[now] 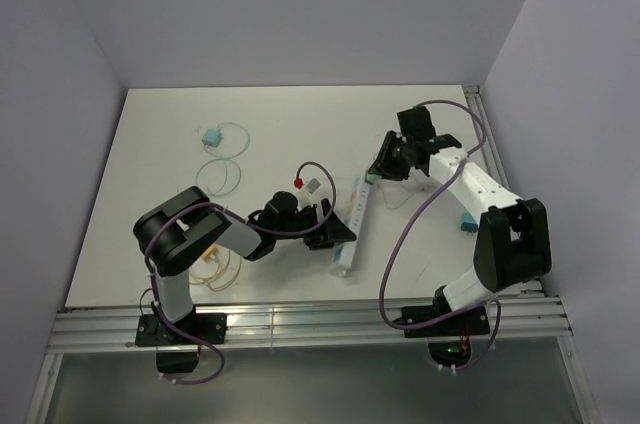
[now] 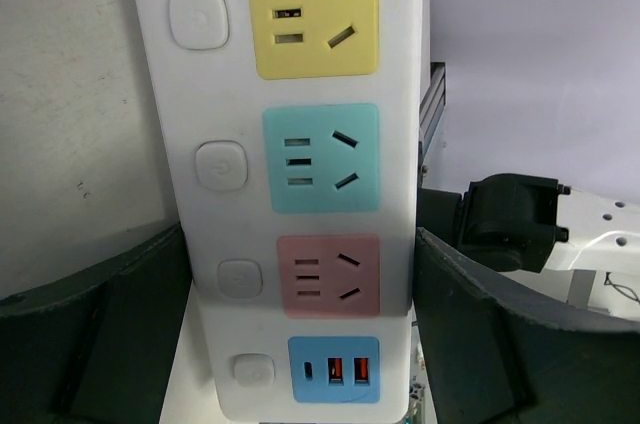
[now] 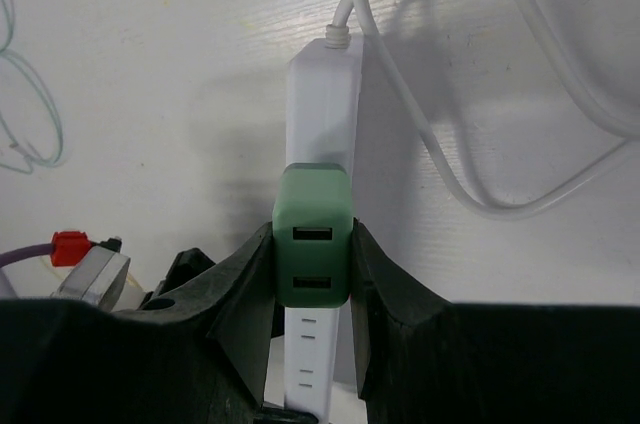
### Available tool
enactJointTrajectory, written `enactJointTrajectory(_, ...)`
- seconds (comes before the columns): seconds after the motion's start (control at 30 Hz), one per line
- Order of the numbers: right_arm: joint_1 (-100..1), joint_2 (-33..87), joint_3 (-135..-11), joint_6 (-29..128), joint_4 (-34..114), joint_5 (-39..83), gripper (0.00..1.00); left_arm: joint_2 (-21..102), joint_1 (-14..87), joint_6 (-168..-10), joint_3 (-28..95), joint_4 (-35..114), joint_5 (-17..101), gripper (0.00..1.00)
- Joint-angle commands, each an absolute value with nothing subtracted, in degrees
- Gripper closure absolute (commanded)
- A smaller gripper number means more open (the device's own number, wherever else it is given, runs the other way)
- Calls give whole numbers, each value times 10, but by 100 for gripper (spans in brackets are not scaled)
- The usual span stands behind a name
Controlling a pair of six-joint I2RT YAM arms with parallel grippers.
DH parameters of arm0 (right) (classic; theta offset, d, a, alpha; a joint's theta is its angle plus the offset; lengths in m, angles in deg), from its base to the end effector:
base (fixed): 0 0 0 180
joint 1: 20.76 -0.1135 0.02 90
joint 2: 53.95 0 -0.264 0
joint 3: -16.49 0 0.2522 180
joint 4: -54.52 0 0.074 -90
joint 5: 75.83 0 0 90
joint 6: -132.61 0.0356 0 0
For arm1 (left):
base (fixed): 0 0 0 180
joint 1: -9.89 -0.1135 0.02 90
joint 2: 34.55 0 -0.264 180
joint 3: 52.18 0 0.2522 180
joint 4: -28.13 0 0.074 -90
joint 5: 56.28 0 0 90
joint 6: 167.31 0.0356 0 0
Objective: Insert the plug
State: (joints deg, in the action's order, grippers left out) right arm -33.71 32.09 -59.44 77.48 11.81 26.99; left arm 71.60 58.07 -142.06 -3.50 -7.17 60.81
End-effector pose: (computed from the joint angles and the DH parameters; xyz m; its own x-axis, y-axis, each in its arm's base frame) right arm 0.3059 0.0785 0.2460 -0.8367 0.3796 -0.3947 0.1574 0.8571 0.4905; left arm 0.2059 -0.2545 0.1146 -0.9618 -0.1327 -0.2396 0.1754 0.3735 -0.9109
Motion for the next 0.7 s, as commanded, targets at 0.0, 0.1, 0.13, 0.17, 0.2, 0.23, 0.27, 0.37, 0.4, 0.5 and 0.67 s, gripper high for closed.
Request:
enactJointTrajectory(0.0,-376,352,-647,765,59,172,100,730,594,-1428,-24,-64,605,100)
enactJointTrajectory(0.1,-405,371,-656,773,52,129,100,732,598,-1436,-27,-73,603,100)
enactJointTrajectory(0.13,-421,378,-658,777,47,120,100,732,598,-1438,-31,-75,603,100)
enactJointTrajectory(0.17,-428,383,-651,782,54,117,100,733,598,-1439,-33,-78,604,100)
enactJointTrajectory(0.2,-433,387,-644,785,61,128,100,733,598,-1440,-33,-82,604,100)
enactJointTrajectory(0.23,-436,389,-637,788,69,136,100,735,598,-1440,-36,-83,604,100)
enactJointTrajectory(0.27,-437,390,-621,791,88,139,100,737,598,-1441,-37,-86,604,100)
enactJointTrajectory(0.37,-433,398,-618,786,93,157,100,745,598,-1446,-47,-106,614,100)
enactJointTrajectory(0.4,-431,399,-625,776,89,159,100,748,598,-1448,-49,-113,616,100)
enactJointTrajectory(0.5,-429,418,-673,750,54,163,100,758,597,-1454,-59,-144,625,100)
enactJointTrajectory(0.67,-406,464,-708,710,37,213,100,758,598,-1445,-66,-143,626,100)
